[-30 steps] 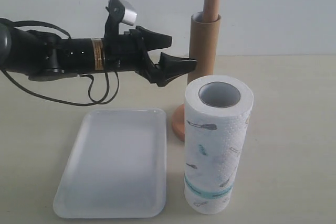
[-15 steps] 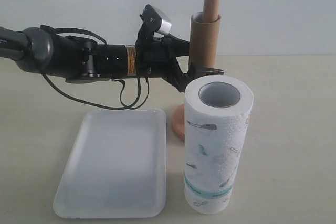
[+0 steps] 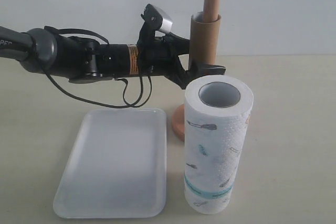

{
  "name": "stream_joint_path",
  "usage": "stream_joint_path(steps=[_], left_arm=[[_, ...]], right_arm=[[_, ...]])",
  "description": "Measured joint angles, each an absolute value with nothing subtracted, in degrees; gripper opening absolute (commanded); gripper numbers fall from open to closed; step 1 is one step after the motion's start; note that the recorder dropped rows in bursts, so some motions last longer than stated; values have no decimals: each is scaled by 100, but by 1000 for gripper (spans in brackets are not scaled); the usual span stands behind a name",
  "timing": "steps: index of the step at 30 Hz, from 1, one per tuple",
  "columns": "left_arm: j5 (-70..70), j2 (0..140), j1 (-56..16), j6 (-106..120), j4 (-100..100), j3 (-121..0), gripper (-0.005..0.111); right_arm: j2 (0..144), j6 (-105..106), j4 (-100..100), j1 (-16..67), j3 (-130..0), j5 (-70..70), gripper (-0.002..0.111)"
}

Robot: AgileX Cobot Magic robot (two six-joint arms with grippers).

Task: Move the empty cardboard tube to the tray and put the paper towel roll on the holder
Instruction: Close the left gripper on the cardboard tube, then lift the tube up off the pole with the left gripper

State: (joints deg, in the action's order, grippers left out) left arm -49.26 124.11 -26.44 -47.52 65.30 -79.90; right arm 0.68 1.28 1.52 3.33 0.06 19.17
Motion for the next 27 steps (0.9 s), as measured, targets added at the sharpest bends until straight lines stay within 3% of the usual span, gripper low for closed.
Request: stream_joint_path(steps=[3, 4, 8, 13, 20, 27], left_arm=[[-4926, 12411, -2644, -4752, 6303, -7990, 98], [-4926, 12411, -2644, -4752, 6211, -7990, 82], [-4926, 12411, -2644, -4763, 5929, -7990, 45], [-4975, 12411, -2650, -4772, 5909, -7990, 8], [-4986, 12327, -2650, -4937, 5909, -7990, 4], [-4953, 11144, -2650, -5161, 5909, -8222, 4]], right_arm=[[68, 128, 152, 333, 6, 1917, 0], [68, 128, 152, 333, 6, 1917, 0], [68, 128, 152, 333, 6, 1917, 0], [68, 128, 152, 333, 6, 1917, 0], [68, 128, 152, 333, 6, 1917, 0], [68, 128, 152, 333, 6, 1917, 0]])
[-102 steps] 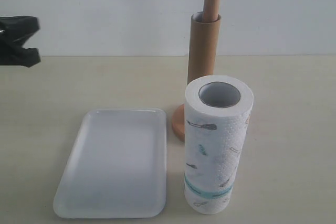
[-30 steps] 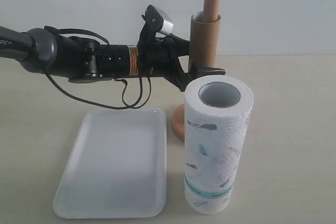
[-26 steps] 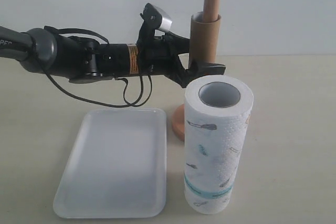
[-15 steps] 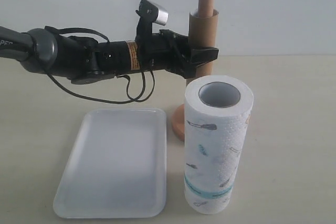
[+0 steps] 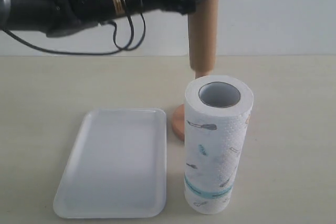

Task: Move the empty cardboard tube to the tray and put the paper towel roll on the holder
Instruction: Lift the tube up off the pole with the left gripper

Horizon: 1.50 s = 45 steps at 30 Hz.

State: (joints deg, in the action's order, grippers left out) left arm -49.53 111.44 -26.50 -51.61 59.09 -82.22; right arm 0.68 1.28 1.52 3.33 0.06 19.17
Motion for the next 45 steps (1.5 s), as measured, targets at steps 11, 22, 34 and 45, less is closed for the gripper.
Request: stream_joint_path(steps=[11, 22, 34, 45], left_arm=[[-4669, 9975, -2650, -5804, 5874, -9983, 4], [-3494, 8341, -2650, -8133, 8478, -10389, 4], [0, 4628, -2453, -10047, 9947, -4954, 4], [-1576, 6914, -2443, -11746, 9289, -4277, 4]], right_arm=[[68, 128, 152, 333, 6, 1917, 0], [68, 128, 152, 333, 6, 1917, 0], [68, 128, 152, 333, 6, 1917, 0], [68, 128, 152, 333, 6, 1917, 0]])
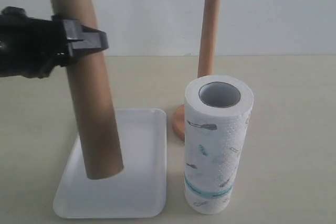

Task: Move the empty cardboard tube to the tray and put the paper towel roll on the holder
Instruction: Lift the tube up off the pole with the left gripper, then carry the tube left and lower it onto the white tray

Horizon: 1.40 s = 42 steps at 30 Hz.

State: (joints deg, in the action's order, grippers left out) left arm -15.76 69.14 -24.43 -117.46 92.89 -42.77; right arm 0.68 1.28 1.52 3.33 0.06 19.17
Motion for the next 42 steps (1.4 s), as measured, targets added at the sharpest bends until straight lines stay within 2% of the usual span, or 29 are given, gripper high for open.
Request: stream_joint_path(steps=[4, 8, 15, 20, 28, 31, 37, 42], left_arm=[[-2839, 7809, -2248, -11938, 9750, -4782, 4], [-4150, 8322, -1720, -11978, 9919, -5016, 4], [-4382, 8388, -358, -11988, 9980, -5016, 4], [-3201, 8120, 369, -11435, 10014, -5016, 4], [419, 7397, 446, -8970, 9823, -5016, 4], [1234, 7264, 446, -7464, 7943, -5016, 4], [3607, 7398, 435, -1951, 2111, -5472, 4], [4689, 7449, 262, 639, -1468, -6213, 4]], right_arm=[[68, 128, 152, 333, 6, 1917, 0], [68, 128, 152, 333, 6, 1917, 0], [68, 128, 152, 333, 6, 1917, 0], [68, 128, 152, 333, 6, 1917, 0], [68, 128, 152, 333, 6, 1917, 0], [68, 128, 152, 333, 6, 1917, 0], [68, 128, 152, 333, 6, 1917, 0], [68, 128, 152, 333, 6, 1917, 0]])
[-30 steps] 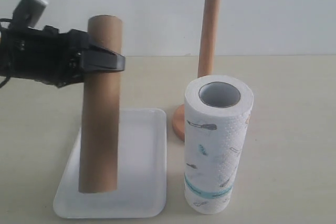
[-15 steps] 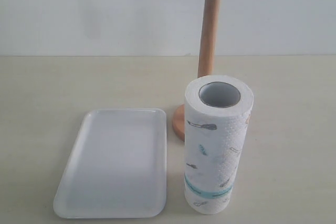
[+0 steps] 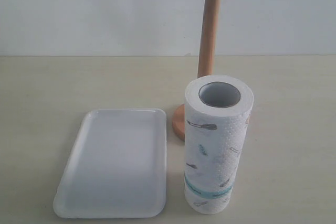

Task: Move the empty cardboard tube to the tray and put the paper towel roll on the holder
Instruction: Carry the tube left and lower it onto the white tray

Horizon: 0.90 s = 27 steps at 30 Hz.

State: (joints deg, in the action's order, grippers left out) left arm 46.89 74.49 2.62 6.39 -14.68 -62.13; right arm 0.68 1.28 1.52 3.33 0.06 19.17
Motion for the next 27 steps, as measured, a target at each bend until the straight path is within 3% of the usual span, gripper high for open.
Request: stream_joint_path(steps=[4, 12, 18, 27], left_arm=[[5102, 7719, -58, 1208, -2590, -6742, 4], [5838, 8774, -974, 1127, -2818, -7357, 4], [5375, 9568, -1535, 999, -2818, -7393, 4], [4754, 10653, -1748, 706, -2956, -7393, 4]], right_arm=[[68, 128, 152, 333, 6, 1917, 0], [68, 128, 152, 333, 6, 1917, 0], [68, 128, 152, 333, 6, 1917, 0], [68, 128, 152, 333, 6, 1917, 0]])
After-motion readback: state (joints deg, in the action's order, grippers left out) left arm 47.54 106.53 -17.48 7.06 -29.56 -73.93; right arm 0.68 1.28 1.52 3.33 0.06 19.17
